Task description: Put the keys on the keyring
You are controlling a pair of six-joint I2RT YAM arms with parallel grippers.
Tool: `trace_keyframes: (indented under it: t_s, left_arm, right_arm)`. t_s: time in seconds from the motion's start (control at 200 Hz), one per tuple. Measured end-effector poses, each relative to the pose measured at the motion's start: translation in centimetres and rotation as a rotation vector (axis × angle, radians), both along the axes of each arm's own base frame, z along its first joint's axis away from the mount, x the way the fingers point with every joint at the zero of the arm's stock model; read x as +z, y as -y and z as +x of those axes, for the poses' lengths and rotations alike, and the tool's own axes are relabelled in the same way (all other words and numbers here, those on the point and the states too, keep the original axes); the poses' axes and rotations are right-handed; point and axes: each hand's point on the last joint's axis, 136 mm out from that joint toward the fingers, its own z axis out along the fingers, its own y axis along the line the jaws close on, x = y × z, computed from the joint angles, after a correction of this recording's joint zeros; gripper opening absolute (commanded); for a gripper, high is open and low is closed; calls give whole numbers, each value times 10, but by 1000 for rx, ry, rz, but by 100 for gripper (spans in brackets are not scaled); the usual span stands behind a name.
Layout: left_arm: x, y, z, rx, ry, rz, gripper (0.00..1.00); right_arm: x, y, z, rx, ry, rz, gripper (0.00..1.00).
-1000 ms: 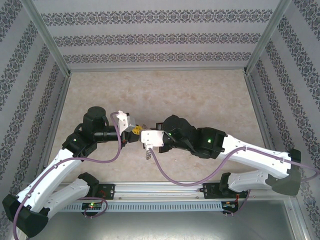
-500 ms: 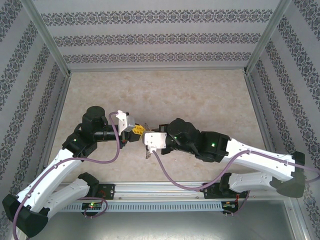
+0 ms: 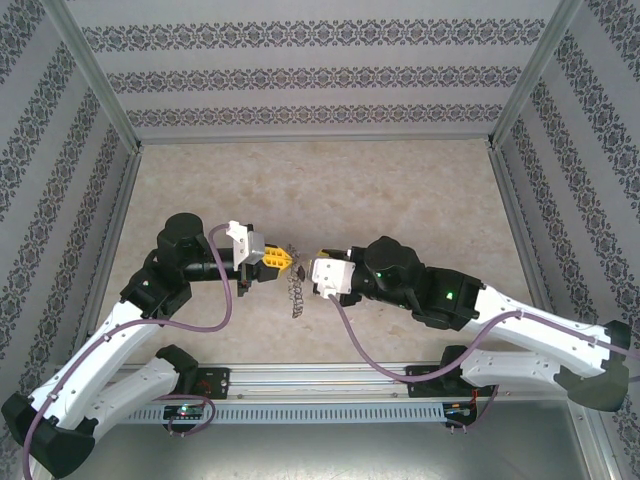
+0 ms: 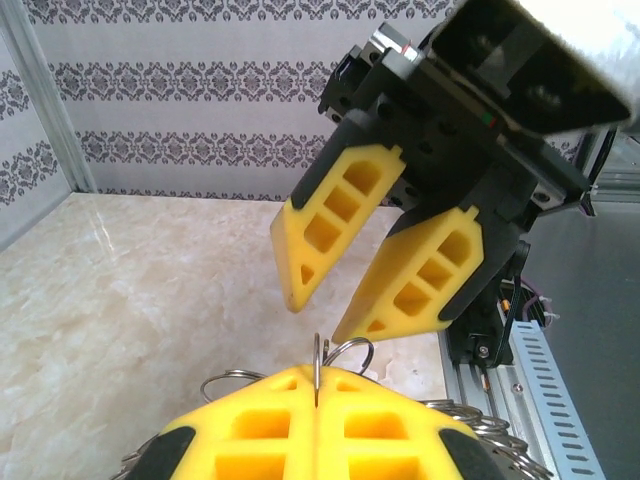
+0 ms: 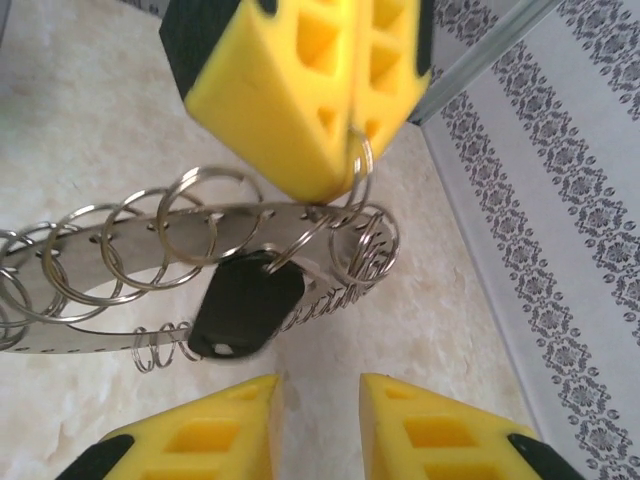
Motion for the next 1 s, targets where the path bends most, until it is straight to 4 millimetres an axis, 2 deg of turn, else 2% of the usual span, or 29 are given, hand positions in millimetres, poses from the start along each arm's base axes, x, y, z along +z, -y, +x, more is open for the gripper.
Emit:
trace_keyframes:
  t_s: [0.205, 0.335, 0.485, 0.645, 0.999]
  left_arm:
    - [6, 1, -1, -6, -1, -23, 0]
    - [20, 3, -3, -25, 11, -85, 0]
    - [28, 4, -6, -46, 5, -123, 0]
    - [31, 4, -8, -52, -4, -134, 0]
    - [31, 4, -8, -53, -14, -136, 0]
  right_arm:
    - [40, 6, 5, 16, -52, 202, 25]
    - [53, 1, 3, 69, -106, 268, 25]
    - [51, -15, -8, 159, -177, 269, 24]
    - [46, -21, -14, 205, -212, 262, 22]
    - [42, -28, -10, 217, -242, 267, 15]
